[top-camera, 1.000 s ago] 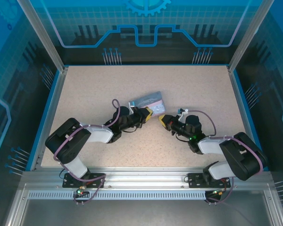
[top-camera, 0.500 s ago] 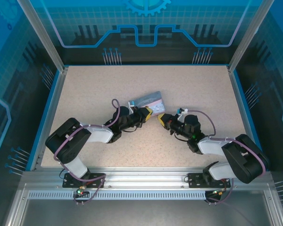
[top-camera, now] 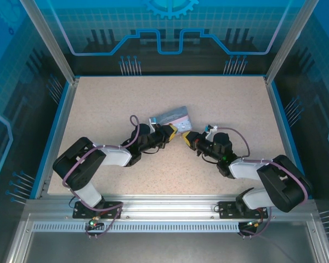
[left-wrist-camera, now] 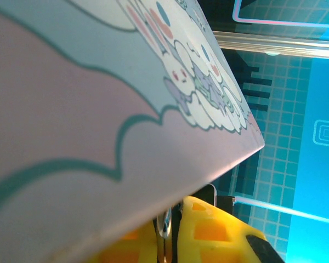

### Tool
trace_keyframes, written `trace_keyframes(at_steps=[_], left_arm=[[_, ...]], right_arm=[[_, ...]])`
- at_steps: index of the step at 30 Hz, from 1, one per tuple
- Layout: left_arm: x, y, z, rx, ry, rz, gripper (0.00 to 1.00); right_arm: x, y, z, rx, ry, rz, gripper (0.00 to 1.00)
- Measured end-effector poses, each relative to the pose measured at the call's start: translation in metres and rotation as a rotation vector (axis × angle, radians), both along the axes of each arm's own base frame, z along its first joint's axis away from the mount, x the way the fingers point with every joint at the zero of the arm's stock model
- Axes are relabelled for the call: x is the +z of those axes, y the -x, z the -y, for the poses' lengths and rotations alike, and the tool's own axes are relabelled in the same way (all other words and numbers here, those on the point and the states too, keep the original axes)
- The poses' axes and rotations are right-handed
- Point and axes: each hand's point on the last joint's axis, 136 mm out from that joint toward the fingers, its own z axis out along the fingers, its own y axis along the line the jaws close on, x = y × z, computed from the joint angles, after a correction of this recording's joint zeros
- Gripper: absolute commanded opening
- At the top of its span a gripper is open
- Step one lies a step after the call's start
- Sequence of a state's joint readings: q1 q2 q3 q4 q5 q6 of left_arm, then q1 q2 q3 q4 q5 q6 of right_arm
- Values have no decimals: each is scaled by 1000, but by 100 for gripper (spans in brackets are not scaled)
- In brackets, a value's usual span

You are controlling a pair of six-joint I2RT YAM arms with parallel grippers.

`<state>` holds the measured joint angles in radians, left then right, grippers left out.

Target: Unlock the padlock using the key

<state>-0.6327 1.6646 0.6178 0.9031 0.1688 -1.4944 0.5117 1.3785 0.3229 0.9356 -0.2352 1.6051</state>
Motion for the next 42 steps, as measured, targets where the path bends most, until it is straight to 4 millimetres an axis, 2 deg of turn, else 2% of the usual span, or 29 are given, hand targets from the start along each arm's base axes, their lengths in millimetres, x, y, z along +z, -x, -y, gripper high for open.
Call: trace_keyframes(at_steps=[11, 42], left_arm=[[0, 0, 0, 0, 0, 0, 0], [1, -2, 0, 5, 6, 9, 0]], right_arm=[[-8, -3, -5, 6, 9, -21, 0], [-4, -10, -9, 8, 3, -12, 0]])
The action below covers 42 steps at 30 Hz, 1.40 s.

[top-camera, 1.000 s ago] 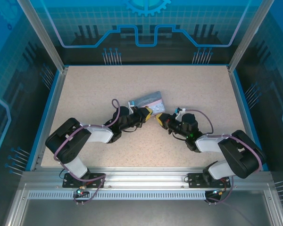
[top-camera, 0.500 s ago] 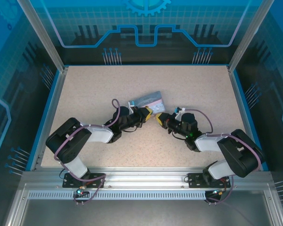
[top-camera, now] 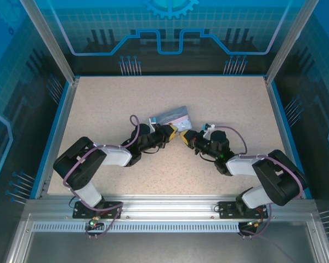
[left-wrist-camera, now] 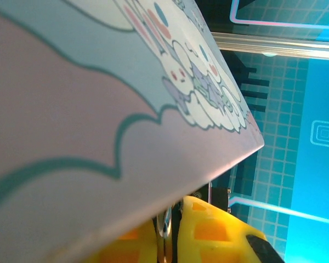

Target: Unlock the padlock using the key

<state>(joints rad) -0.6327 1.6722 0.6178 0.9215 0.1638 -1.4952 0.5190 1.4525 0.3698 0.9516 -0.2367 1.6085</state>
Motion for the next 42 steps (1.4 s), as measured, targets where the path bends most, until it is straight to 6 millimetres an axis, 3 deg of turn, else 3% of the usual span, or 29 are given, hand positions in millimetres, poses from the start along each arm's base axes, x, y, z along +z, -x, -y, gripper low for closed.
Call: trace_keyframes(at_steps=[10, 42], left_arm=[[-5, -6, -6, 31, -10, -5, 0], [-6, -13, -12, 71, -14, 2, 0]], right_arm=[[-9, -7, -7, 20, -5, -3, 0], [-6, -28, -22, 138, -4, -7, 0]])
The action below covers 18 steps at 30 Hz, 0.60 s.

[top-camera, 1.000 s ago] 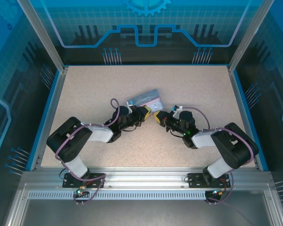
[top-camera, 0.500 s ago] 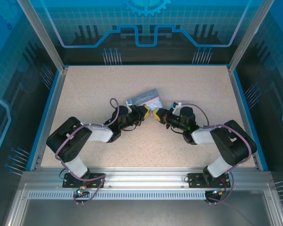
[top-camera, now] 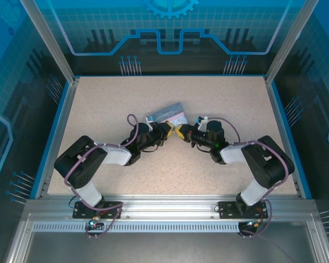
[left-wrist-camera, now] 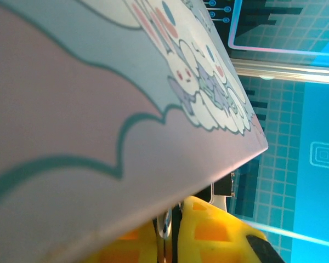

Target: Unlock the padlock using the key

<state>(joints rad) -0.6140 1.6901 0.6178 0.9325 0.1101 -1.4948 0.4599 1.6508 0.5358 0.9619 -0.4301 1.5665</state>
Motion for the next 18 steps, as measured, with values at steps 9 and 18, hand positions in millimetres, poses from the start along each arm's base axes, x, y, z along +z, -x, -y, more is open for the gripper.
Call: trace_keyframes(at_steps=[9, 18], left_arm=[[-15, -4, -1, 25, -2, -33, 0], [-24, -9, -7, 74, -15, -54, 0]], right_arm=[[-14, -3, -3, 3, 31, -21, 0], [-26, -11, -9, 19, 51, -22, 0]])
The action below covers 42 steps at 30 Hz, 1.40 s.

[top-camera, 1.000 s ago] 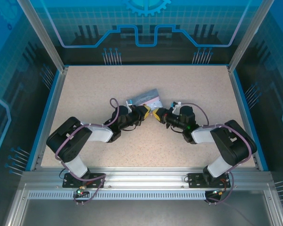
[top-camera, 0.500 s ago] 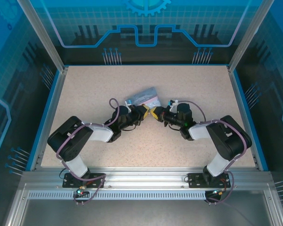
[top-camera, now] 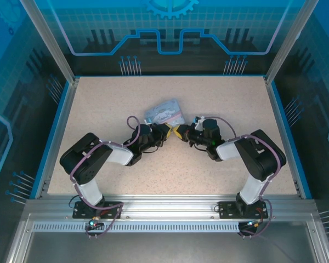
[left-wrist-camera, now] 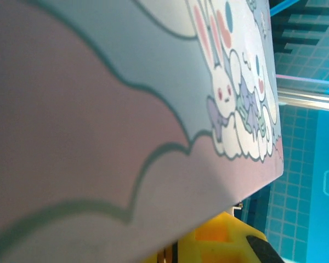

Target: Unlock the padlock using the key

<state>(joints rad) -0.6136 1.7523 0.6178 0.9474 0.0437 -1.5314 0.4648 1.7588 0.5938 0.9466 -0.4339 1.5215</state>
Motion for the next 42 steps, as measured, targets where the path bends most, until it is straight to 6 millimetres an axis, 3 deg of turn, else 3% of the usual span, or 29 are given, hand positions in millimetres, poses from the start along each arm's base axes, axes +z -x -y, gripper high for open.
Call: trace_keyframes(at_steps=[8, 17, 20, 23, 25, 30, 37, 42], left_arm=[[-2, -1, -2, 16, -8, -5, 0], [6, 2, -1, 4, 4, 2, 0], [7, 3, 0, 1, 13, 0, 0], [8, 2, 0, 3, 19, 4, 0], [10, 2, 0, 3, 24, 10, 0], [12, 2, 1, -3, 28, 15, 0], [10, 9, 8, -56, 33, 1, 0], [10, 11, 10, -72, 36, -1, 0]], right_arm=[[-1, -1, -2, 8, 9, 3, 0], [10, 4, -4, 35, 24, 32, 21], [9, 5, -3, 39, 36, 31, 31], [4, 6, -2, 40, 49, 19, 51], [2, 6, -1, 39, 55, 9, 58], [-4, 11, 4, 38, 78, -3, 71], [34, 37, 7, 121, 85, 111, 78], [57, 48, 21, 159, 237, 221, 76]])
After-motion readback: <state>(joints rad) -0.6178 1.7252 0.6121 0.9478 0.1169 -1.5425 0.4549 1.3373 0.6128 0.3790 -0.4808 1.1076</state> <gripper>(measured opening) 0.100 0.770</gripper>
